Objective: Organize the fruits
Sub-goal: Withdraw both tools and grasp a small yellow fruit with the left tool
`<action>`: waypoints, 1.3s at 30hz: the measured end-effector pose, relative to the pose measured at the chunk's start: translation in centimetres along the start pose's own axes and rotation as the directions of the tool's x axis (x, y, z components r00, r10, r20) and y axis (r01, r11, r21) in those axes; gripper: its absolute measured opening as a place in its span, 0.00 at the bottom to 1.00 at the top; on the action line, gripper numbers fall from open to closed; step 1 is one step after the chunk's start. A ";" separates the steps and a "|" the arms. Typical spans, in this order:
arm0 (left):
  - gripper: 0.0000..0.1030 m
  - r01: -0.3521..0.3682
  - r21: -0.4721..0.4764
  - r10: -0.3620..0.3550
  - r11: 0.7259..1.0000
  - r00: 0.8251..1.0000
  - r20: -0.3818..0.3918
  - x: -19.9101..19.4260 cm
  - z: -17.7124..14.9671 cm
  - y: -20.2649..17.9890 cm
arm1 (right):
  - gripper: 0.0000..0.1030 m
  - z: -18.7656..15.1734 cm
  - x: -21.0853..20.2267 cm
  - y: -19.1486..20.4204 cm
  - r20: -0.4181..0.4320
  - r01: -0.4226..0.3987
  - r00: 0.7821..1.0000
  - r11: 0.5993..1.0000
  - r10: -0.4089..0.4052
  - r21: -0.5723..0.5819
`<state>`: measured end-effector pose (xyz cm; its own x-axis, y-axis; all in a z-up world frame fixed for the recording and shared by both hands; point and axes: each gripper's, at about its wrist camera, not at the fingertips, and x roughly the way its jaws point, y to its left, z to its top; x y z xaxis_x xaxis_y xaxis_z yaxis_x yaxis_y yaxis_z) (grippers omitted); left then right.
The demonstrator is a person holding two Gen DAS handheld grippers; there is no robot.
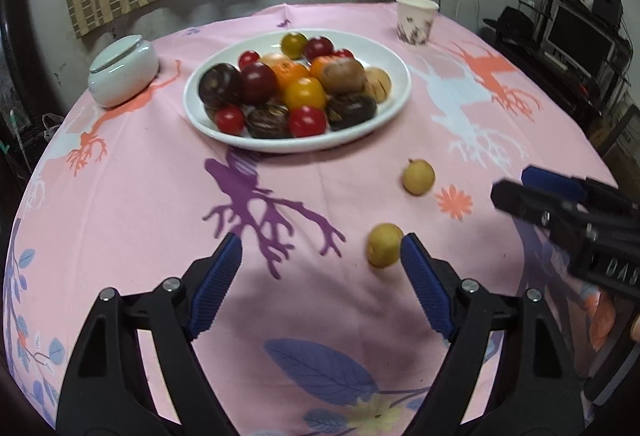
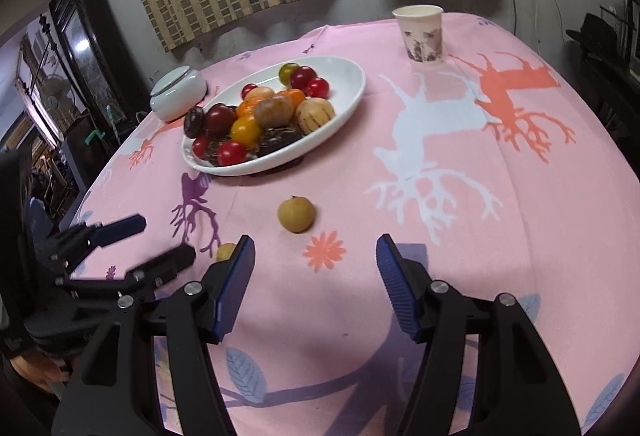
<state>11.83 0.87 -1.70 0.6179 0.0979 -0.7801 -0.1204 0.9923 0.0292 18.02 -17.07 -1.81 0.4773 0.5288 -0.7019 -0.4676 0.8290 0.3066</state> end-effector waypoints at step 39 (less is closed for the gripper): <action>0.25 0.047 0.005 -0.048 0.999 0.997 0.053 -2.3 -4.3 2.2 | 0.62 -1.8 2.6 2.6 -0.027 0.063 0.997 0.981 -0.069 -0.183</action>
<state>6.78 2.51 -2.55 0.6634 0.0546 -0.7463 -0.0872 0.9962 -0.0047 16.69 -13.85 -3.93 0.4882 0.4656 -0.7381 -0.5652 0.8131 0.1390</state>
